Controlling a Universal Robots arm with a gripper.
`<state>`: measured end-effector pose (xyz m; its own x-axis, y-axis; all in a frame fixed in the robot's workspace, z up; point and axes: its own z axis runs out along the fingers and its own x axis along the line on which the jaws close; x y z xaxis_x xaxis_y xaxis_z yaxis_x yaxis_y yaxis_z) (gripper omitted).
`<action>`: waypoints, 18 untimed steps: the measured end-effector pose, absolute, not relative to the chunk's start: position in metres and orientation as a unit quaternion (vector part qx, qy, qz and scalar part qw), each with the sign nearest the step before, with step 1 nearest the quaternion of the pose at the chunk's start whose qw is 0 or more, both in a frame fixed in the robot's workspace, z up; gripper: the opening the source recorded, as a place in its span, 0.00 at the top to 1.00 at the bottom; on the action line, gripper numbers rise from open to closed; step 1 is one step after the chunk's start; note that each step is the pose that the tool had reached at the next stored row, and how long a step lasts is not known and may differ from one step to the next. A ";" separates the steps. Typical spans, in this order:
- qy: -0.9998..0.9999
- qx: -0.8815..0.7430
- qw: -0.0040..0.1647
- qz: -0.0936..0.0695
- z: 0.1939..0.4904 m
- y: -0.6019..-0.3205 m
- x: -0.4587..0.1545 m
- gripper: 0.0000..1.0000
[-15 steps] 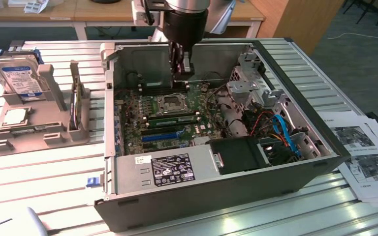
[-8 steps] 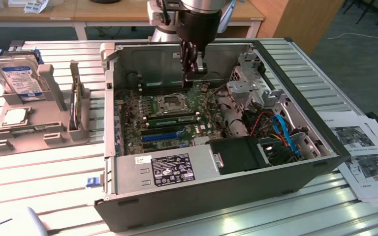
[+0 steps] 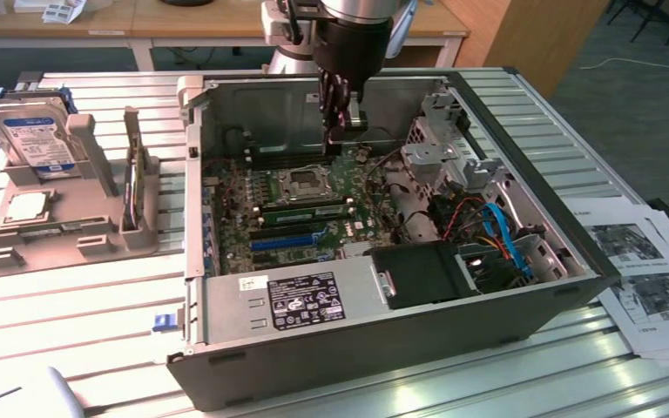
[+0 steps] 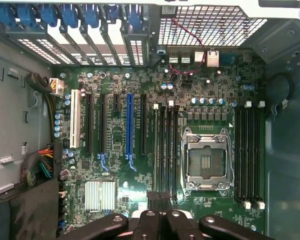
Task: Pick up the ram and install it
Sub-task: 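Press down the ram until it locks into place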
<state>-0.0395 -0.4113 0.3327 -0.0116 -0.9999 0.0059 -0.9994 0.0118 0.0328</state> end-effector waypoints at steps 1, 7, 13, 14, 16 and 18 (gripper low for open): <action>-0.711 0.703 0.014 -0.010 0.333 -0.411 -0.040 0.90; -0.713 0.701 0.014 -0.010 0.333 -0.411 -0.040 0.90; -0.745 0.667 0.013 -0.010 0.332 -0.411 -0.039 0.90; -0.751 0.660 0.013 -0.010 0.332 -0.411 -0.039 0.90; -0.763 0.646 0.013 -0.011 0.332 -0.411 -0.039 0.90; -0.775 0.632 0.013 -0.011 0.332 -0.411 -0.039 0.90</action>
